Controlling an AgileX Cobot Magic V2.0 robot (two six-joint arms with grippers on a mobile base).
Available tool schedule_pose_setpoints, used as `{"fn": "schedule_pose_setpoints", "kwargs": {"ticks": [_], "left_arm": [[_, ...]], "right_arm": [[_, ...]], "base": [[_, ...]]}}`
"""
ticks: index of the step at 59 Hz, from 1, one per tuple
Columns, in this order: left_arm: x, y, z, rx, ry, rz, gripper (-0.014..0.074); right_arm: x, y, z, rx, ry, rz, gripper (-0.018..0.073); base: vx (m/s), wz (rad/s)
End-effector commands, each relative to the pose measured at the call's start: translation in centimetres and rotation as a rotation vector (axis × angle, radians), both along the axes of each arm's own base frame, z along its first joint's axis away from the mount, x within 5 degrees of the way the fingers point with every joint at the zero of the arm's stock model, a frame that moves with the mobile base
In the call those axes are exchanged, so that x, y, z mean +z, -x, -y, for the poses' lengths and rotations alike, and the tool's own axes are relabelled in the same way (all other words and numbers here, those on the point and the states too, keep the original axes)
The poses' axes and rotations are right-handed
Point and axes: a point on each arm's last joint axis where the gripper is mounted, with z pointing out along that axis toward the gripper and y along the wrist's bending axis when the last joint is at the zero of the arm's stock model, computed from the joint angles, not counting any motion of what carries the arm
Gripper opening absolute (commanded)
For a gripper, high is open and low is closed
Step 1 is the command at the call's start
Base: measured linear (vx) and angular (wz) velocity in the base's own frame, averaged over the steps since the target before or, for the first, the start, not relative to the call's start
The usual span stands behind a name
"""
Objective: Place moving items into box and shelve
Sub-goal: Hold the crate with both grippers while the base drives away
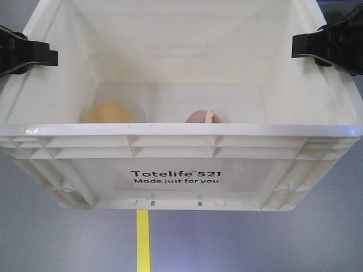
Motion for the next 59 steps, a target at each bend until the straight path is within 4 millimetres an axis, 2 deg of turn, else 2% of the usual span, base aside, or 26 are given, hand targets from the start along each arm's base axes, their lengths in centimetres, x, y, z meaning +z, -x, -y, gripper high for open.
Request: {"fn": "schedule_pose_setpoints", "kwargs": {"ticks": [1, 23, 59], "left_arm": [[3.68, 0.66, 0.13, 0.007, 0.107, 0.221, -0.0006], [3.68, 0.66, 0.13, 0.007, 0.107, 0.221, -0.0006], [3.68, 0.66, 0.13, 0.007, 0.107, 0.221, -0.0006]], "right_arm": [[3.11, 0.10, 0.27, -0.026, -0.061, 0.190, -0.0009], [3.11, 0.10, 0.27, -0.026, -0.061, 0.190, -0.0009], [3.10, 0.10, 0.27, -0.026, -0.061, 0.189, -0.0009]], "base": [[0.18, 0.27], [0.26, 0.22], [0.38, 0.11]]}}
